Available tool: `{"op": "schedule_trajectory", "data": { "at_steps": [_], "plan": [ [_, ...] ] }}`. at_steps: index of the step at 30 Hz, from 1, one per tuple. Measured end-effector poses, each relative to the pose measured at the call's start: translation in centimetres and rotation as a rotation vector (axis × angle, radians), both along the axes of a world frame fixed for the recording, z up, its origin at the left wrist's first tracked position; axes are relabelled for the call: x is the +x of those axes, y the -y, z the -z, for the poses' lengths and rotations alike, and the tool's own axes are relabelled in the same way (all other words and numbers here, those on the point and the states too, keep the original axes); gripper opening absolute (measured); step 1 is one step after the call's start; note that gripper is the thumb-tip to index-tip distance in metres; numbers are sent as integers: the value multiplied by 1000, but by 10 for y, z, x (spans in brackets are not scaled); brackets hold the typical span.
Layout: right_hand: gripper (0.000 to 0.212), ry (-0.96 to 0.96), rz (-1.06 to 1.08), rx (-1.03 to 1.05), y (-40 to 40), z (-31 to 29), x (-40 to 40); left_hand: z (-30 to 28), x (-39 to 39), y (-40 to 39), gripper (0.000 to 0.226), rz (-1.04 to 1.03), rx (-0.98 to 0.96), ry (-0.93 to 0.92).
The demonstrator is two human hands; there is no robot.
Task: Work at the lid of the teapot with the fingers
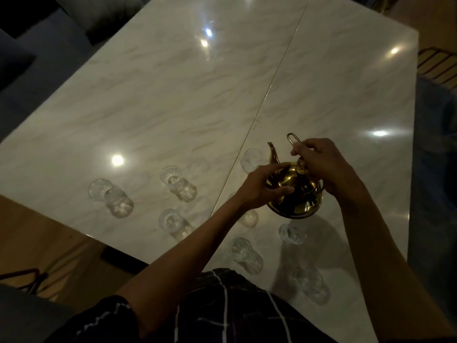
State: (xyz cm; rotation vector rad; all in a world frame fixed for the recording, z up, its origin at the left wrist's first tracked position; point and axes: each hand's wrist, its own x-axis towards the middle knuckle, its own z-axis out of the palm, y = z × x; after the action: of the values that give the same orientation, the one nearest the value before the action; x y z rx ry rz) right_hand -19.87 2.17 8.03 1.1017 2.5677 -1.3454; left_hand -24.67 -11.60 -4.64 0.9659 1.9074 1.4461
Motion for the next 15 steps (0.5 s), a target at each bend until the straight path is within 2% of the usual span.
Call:
{"op": "schedule_trajectory", "data": {
  "at_steps": [7, 15],
  "plan": [
    [26, -34, -128, -16, 30, -2, 19, -2, 30, 37, 67, -118, -37, -29],
    [28, 11, -365, -40, 69, 19, 39, 4, 89, 88, 67, -340, -114, 45]
  ]
}}
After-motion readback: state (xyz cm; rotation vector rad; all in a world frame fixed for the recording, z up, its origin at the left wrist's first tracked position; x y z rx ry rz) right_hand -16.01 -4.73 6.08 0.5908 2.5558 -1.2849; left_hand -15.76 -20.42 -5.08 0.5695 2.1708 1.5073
